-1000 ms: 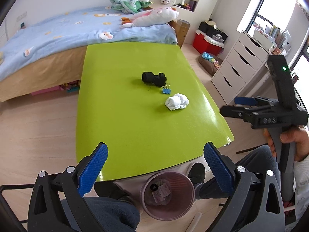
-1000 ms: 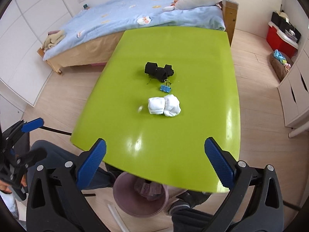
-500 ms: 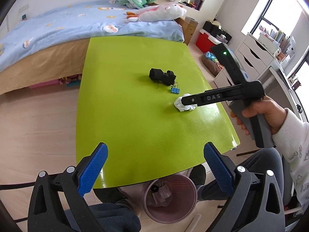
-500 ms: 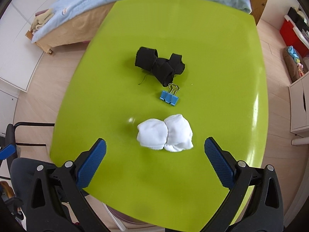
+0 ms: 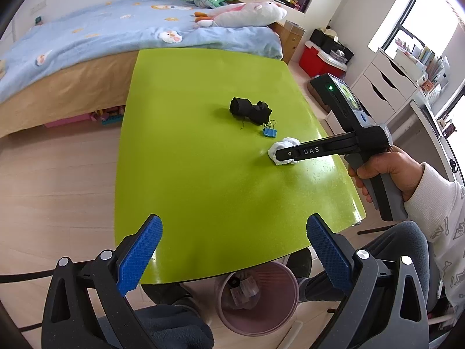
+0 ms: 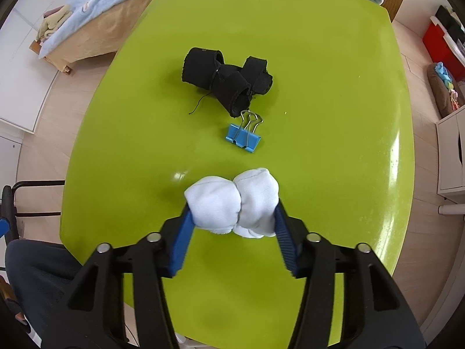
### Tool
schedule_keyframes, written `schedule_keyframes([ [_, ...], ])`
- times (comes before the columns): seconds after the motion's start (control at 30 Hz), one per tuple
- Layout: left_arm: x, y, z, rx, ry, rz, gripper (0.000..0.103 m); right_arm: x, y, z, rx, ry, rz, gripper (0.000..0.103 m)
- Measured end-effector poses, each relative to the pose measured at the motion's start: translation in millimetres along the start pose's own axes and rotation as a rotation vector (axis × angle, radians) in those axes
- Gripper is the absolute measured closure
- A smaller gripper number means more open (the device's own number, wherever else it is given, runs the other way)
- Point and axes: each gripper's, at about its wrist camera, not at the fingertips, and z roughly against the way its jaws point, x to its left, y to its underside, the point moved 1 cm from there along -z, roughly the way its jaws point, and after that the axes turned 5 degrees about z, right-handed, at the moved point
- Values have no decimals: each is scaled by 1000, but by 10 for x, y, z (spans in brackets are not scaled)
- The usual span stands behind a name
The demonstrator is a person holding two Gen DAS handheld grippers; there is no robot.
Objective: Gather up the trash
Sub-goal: 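Move the right gripper to the white rolled socks and grasp them, then grasp the black sock bundle with the left gripper while the right gripper holds the white socks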
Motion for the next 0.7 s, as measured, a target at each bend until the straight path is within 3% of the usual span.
schedule_keyframes([
  [0.13, -5, -19, -10, 1, 3, 1, 8, -60, 61, 90, -30, -10, -11, 66],
  [0.37, -75, -179, -77, -11, 3, -18, 8, -156, 316, 445, -131, -30, -65, 66],
  [0.7, -314, -716, -300, -19, -1, -92, 8, -281, 637, 739, -175, -44, -108, 66],
])
